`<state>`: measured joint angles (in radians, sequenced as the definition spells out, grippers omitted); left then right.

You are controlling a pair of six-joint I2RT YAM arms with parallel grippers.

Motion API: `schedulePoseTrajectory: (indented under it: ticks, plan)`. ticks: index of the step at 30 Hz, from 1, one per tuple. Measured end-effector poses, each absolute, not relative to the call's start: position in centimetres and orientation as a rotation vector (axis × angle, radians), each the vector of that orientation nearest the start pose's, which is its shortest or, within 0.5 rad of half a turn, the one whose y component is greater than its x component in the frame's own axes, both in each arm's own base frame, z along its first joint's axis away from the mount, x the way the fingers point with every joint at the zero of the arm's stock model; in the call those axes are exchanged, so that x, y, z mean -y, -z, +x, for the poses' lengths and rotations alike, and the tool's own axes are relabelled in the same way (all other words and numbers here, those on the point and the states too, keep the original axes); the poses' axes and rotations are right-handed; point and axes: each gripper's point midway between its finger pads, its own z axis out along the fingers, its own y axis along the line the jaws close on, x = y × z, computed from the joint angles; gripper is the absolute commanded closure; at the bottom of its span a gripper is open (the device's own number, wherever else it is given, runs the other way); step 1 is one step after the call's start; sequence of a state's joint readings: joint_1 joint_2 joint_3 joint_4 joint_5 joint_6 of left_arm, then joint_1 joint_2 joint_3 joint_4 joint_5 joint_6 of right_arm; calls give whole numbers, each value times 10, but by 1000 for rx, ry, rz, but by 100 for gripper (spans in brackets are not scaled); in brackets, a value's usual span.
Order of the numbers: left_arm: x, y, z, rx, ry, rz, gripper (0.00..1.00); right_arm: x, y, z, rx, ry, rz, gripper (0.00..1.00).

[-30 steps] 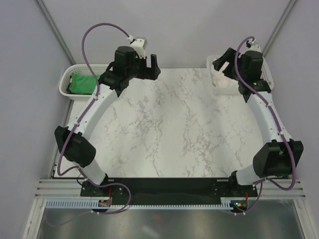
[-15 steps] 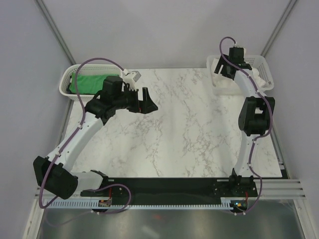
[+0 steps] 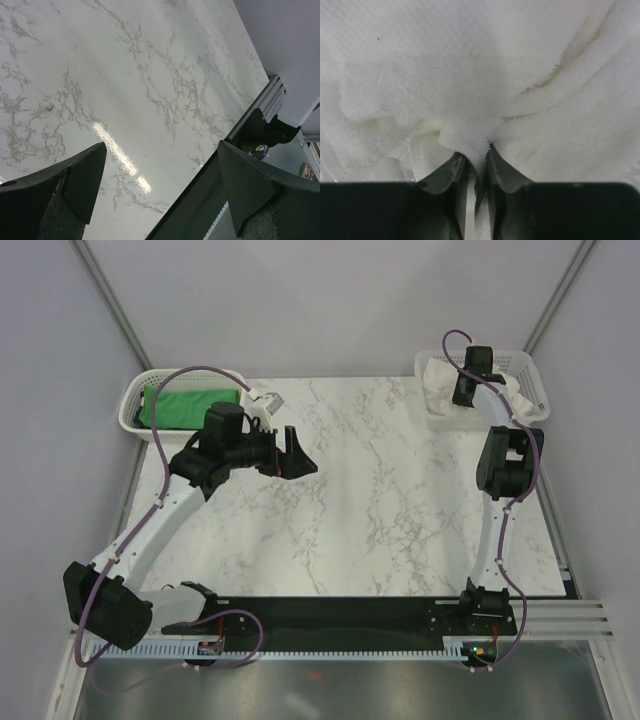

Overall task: Fold and stack the towels
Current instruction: Grab crumpled towel, then move the towel to the center of the board

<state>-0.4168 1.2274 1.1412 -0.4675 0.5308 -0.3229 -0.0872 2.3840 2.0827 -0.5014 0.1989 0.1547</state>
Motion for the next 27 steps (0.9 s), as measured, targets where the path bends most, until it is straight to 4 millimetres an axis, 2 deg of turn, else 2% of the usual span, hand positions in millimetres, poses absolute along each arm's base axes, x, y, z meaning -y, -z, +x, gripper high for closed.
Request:
schedulePoseTrajectory:
  ticks: [1, 2, 8, 9, 11, 13, 15, 17, 19, 21, 24, 25, 27]
  plan:
    - [232, -251, 275, -2160, 994, 433, 0, 82, -74, 601, -2332, 208, 370, 85]
    - [232, -252, 275, -2156, 997, 433, 0, 83, -77, 602, -2327, 212, 365, 100]
    - [235, -259, 279, -2121, 1011, 433, 0, 85, -119, 616, -2235, 196, 357, 100]
    - [235, -260, 280, -2118, 1006, 428, 0, 84, -131, 616, -2213, 186, 357, 100]
    - [234, -263, 281, -2109, 1003, 418, 0, 84, -168, 616, -2143, 162, 365, 100]
    - [234, -265, 281, -2101, 1006, 410, 0, 82, -217, 614, -2047, 134, 374, 100]
    - [235, -269, 282, -2090, 1008, 409, 0, 78, -282, 603, -1924, 84, 386, 100]
    - [236, -275, 285, -2077, 1010, 411, 0, 71, -358, 583, -1772, 16, 386, 100]
    - [239, -288, 291, -2047, 1013, 415, 0, 61, -430, 552, -1624, -49, 368, 100]
    - [242, -303, 297, -2013, 1017, 419, 0, 47, -506, 504, -1460, -120, 331, 100]
    - [244, -331, 302, -1944, 1021, 427, 0, 26, -604, 421, -1228, -202, 256, 100]
    - [245, -338, 303, -1926, 1022, 429, 0, 18, -631, 391, -1157, -228, 224, 100]
    - [244, -355, 304, -1882, 1021, 433, 0, 5, -665, 346, -1062, -277, 175, 100]
